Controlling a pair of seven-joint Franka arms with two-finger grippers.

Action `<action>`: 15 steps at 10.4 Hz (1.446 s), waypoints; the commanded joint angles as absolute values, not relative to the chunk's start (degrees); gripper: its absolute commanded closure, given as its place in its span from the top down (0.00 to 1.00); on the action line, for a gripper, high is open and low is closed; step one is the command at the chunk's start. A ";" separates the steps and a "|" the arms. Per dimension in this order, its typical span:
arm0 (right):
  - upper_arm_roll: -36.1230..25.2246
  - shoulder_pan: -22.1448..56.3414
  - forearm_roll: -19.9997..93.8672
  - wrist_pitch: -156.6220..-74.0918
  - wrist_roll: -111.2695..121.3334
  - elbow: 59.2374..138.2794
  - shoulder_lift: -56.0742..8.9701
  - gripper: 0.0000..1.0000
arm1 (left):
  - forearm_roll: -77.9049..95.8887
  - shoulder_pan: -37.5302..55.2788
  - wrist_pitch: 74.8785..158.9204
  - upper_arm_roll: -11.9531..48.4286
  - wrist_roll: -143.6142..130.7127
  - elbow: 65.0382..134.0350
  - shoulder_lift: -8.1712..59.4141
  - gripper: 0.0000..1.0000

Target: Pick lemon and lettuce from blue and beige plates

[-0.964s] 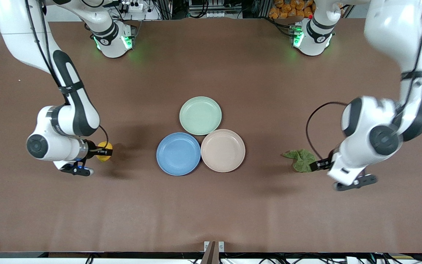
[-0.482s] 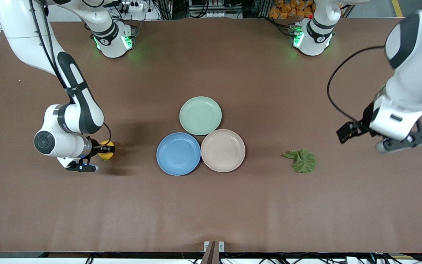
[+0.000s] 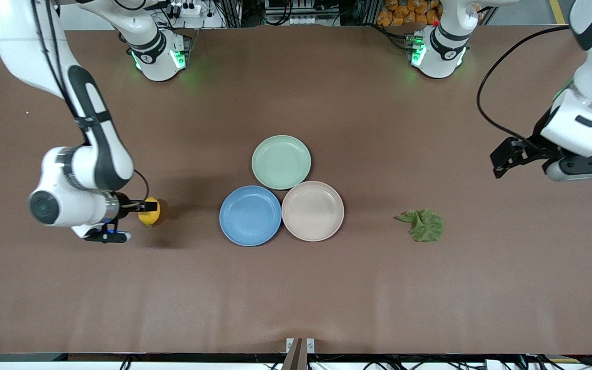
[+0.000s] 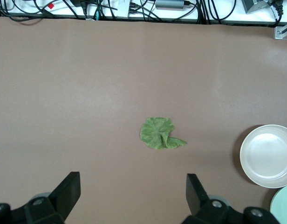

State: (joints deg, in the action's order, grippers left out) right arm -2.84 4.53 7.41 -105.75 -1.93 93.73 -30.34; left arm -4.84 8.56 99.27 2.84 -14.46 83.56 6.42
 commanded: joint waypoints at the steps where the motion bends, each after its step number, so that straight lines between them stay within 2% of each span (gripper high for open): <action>1: -2.28 1.25 6.50 -92.15 -0.80 81.43 -28.23 1.00 | -4.49 6.25 98.44 3.16 -12.31 85.25 3.43 1.00; 4: -2.29 -1.48 6.33 -89.75 2.62 80.86 -16.65 1.00 | -2.55 3.78 96.42 3.52 -11.78 85.17 3.34 1.00; 7: -0.63 -2.46 2.84 -87.29 7.12 81.47 -8.11 1.00 | -2.64 3.60 95.01 3.60 -11.60 85.08 3.25 1.00; 9: 4.37 -4.38 -2.88 -86.14 6.68 83.13 -5.37 1.00 | -2.98 3.86 94.92 3.34 -11.34 84.99 3.51 1.00; 15: 4.92 -6.07 -0.53 -88.32 5.63 85.95 -4.66 1.00 | -1.59 4.13 94.39 3.43 -10.99 85.08 3.60 1.00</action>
